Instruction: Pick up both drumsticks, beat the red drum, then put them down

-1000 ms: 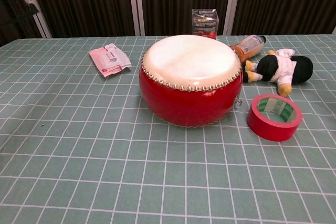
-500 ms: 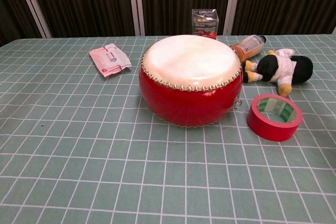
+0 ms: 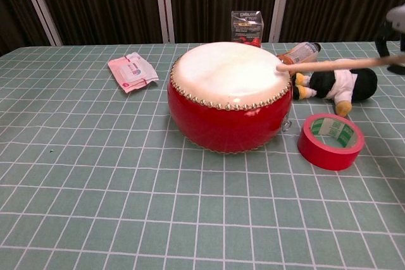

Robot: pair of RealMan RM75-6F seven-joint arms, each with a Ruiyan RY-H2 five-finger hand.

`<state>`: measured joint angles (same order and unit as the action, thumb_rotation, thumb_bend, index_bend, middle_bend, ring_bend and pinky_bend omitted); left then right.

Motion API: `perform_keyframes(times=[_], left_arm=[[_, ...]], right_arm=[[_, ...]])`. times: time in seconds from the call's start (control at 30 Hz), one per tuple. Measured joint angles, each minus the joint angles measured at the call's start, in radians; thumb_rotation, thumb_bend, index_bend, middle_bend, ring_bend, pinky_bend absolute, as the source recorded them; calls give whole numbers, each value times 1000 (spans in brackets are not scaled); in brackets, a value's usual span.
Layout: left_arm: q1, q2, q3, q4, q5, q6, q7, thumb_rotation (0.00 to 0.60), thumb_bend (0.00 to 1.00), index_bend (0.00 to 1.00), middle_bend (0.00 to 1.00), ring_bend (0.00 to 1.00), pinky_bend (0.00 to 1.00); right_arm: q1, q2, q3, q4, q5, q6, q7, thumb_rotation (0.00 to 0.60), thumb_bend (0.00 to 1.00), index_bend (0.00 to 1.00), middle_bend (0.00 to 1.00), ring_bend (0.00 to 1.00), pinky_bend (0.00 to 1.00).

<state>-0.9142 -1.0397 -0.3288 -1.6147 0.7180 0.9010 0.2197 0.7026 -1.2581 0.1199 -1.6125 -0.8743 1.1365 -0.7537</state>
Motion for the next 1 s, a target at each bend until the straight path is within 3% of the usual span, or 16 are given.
perform_keyframes(times=[0.13,0.27,0.43,0.6,1.0], left_arm=[[7,-1,12,11,14,-16,-8,600,557,753,1000,1000,1000],[9,-1,12,4,21,-16,-12,600,557,753,1000,1000,1000],[1,-2,9,-13,24,-12,-2,600,557,753,1000,1000,1000],[-18,-12,8,-39,10,0,35,600,557,753,1000,1000,1000],[-101,-87,21,-84,-77,41,188,600,557,753,1000,1000,1000]], right_arm=[[9,-90,-86,69,-4,6,-193,600,599,1000,1000,1000,989],[12,-119,-86,83,7,30,-240,600,599,1000,1000,1000,989],[4,-74,4,35,23,94,-137,600,599,1000,1000,1000,989],[-34,35,74,-63,31,149,-10,600,599,1000,1000,1000,989],[-159,169,138,-151,22,180,290,600,599,1000,1000,1000,989]])
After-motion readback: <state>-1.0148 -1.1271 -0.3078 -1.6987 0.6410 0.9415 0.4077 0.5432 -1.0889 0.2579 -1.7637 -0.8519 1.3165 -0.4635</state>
